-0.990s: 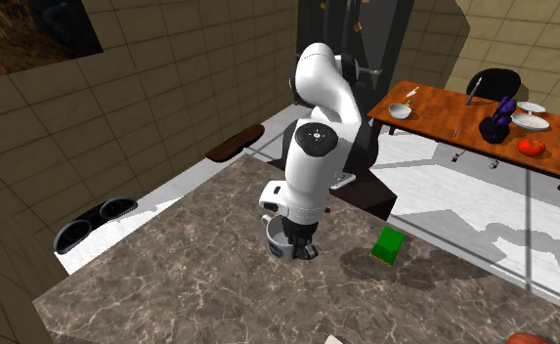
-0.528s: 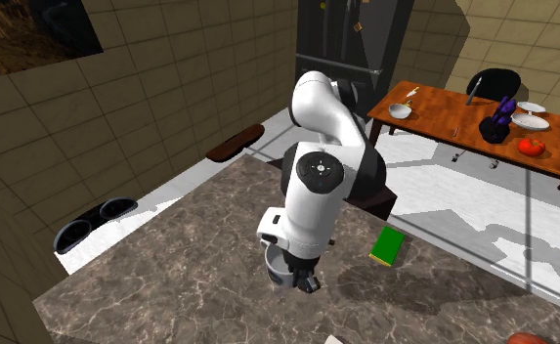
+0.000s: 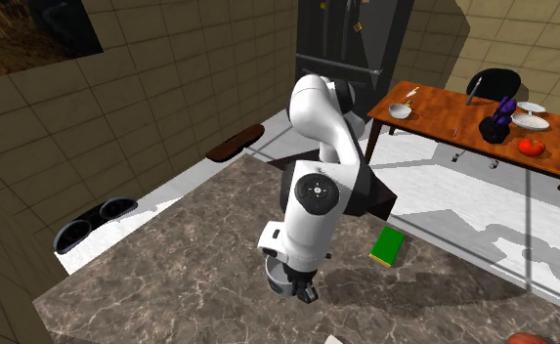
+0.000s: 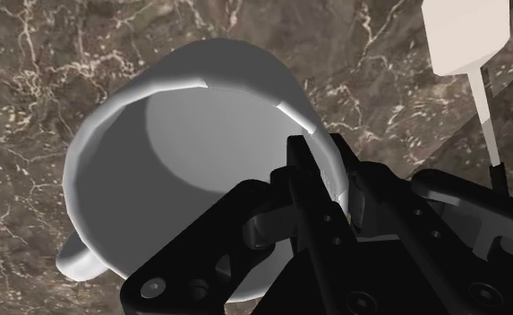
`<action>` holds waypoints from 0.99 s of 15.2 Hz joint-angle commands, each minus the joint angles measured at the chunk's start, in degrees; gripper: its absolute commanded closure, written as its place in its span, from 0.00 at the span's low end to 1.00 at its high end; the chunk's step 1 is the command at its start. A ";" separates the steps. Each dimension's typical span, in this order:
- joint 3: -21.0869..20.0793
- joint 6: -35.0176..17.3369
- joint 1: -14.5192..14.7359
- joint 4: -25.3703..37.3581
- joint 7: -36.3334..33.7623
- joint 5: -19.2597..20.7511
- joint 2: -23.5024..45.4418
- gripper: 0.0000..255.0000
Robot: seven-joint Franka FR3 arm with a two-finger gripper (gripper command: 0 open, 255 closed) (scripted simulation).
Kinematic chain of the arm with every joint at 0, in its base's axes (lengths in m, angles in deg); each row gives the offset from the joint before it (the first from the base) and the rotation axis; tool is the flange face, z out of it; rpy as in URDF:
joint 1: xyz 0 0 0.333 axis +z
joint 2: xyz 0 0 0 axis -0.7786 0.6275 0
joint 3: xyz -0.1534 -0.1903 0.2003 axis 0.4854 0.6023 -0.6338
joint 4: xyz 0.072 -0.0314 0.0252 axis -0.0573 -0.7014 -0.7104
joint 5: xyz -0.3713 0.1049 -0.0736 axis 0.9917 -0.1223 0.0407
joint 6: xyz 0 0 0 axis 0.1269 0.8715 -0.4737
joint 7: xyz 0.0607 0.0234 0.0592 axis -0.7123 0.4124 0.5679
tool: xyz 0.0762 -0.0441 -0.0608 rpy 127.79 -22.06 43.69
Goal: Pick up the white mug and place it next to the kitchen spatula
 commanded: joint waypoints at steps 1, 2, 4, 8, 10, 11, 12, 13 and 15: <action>0.02 -1.63 -0.40 -1.75 -0.41 0.12 0.00 1.00; 0.06 -2.33 -0.56 -2.44 -0.56 0.20 0.08 1.00; 0.16 -3.71 -0.83 -3.74 -0.86 0.39 0.28 1.00; 0.43 -6.33 -1.24 -6.04 -1.45 0.85 0.85 1.00; 0.60 -7.58 -1.38 -7.04 -1.74 1.12 1.21 1.00; 0.69 -8.19 -1.44 -7.51 -1.88 1.26 1.41 1.00; 0.78 -8.80 -1.49 -7.96 -2.03 1.41 1.62 1.00; 0.89 -9.40 -1.53 -8.39 -2.17 1.56 1.84 1.00; 1.10 -10.57 -1.59 -9.19 -2.46 1.88 2.32 1.00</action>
